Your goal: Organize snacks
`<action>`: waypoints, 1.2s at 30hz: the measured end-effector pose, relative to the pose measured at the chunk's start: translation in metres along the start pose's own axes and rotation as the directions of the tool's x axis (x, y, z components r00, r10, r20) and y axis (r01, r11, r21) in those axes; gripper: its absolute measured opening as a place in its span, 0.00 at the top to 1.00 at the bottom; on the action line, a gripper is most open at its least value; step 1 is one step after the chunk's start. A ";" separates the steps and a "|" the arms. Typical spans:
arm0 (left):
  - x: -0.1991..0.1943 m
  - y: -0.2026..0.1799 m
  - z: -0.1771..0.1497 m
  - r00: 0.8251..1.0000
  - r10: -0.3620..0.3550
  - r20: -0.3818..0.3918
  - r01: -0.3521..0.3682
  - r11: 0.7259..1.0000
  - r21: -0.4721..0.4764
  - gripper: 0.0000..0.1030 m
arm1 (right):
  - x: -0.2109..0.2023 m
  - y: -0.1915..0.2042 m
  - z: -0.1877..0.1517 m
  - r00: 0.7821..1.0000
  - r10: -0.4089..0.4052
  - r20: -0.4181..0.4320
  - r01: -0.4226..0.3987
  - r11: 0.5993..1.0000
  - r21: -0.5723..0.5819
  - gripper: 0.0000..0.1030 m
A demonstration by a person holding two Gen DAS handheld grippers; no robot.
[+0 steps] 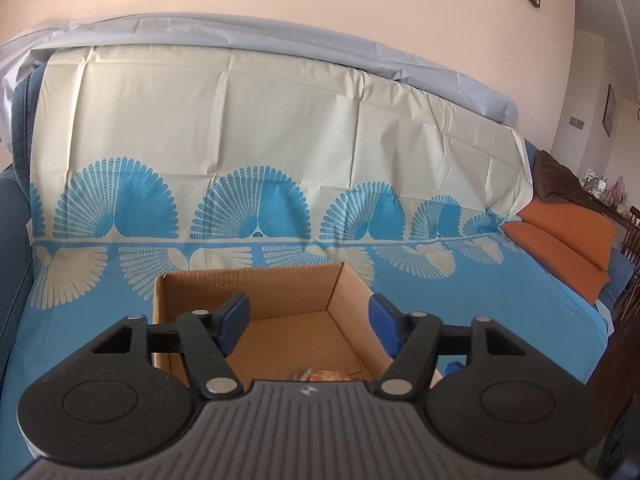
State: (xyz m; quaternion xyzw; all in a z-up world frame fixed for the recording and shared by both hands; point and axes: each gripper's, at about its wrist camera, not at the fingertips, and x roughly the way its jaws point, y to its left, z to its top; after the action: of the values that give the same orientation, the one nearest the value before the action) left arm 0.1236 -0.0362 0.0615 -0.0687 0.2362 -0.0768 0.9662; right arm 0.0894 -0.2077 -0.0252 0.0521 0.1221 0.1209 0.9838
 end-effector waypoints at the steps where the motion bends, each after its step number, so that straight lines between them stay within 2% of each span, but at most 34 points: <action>1: -0.004 0.001 -0.005 1.000 0.004 0.000 -0.004 1.000 -0.005 0.25 | 0.000 0.001 0.000 1.000 -0.003 -0.003 0.003 1.000 -0.006 0.17; 3: -0.014 0.003 -0.018 1.000 0.016 0.001 -0.016 1.000 -0.015 0.19 | -0.001 0.002 0.000 1.000 -0.005 -0.004 0.005 1.000 -0.011 0.13; 9: -0.049 0.014 -0.051 0.997 0.074 0.022 -0.073 0.997 -0.037 0.15 | -0.004 0.007 -0.001 0.999 -0.017 -0.029 0.016 0.999 -0.043 0.01; 13: -0.073 0.021 -0.067 0.989 0.135 0.060 -0.133 0.991 -0.033 0.12 | -0.009 0.013 -0.003 0.998 -0.030 -0.054 0.027 0.997 -0.069 0.01; 15: -0.083 0.026 -0.074 0.988 0.142 0.064 -0.139 0.989 -0.050 0.08 | -0.013 0.014 -0.003 0.997 -0.043 -0.059 0.038 0.996 -0.081 0.01; 18: -0.091 0.033 -0.086 0.989 0.145 0.036 -0.142 0.987 -0.070 0.05 | -0.020 0.014 -0.003 0.995 -0.065 -0.070 0.058 0.994 -0.091 0.01; 22: -0.090 0.037 -0.105 0.993 0.116 -0.024 -0.117 0.991 -0.068 0.00 | -0.033 0.005 -0.002 0.993 -0.077 -0.094 0.071 0.996 -0.061 0.01; 26: -0.078 0.032 -0.123 0.991 0.106 -0.081 -0.106 0.994 -0.002 0.00 | -0.048 -0.002 -0.002 0.981 -0.103 -0.164 0.100 0.995 -0.028 0.01; 28: -0.075 0.030 -0.132 0.990 0.123 -0.074 -0.121 0.992 0.028 0.00 | -0.057 -0.003 -0.003 0.976 -0.108 -0.189 0.105 0.994 -0.024 0.01; 31: -0.072 0.035 -0.157 0.988 0.124 -0.092 -0.122 0.992 0.024 0.00 | -0.067 -0.002 -0.004 0.975 -0.114 -0.193 0.103 0.993 -0.066 0.01; 33: -0.064 0.037 -0.168 0.972 0.155 -0.177 -0.152 0.988 0.026 0.00 | -0.067 0.001 -0.006 0.970 -0.124 -0.209 0.103 0.989 -0.108 0.01; 34: -0.062 0.038 -0.167 0.966 0.173 -0.194 -0.173 0.985 0.012 0.00 | -0.066 0.002 -0.007 0.967 -0.127 -0.220 0.101 0.987 -0.125 0.01; 36: -0.067 0.039 -0.160 0.973 0.166 -0.162 -0.170 0.985 -0.012 0.00 | -0.062 0.001 -0.011 0.962 -0.133 -0.239 0.099 0.984 -0.147 0.01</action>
State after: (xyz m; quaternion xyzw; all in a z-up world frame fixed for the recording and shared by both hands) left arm -0.0049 -0.0011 -0.0559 -0.0544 0.3191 0.0031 0.9462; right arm 0.0283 -0.2217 -0.0217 -0.0366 0.2383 0.0764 0.9675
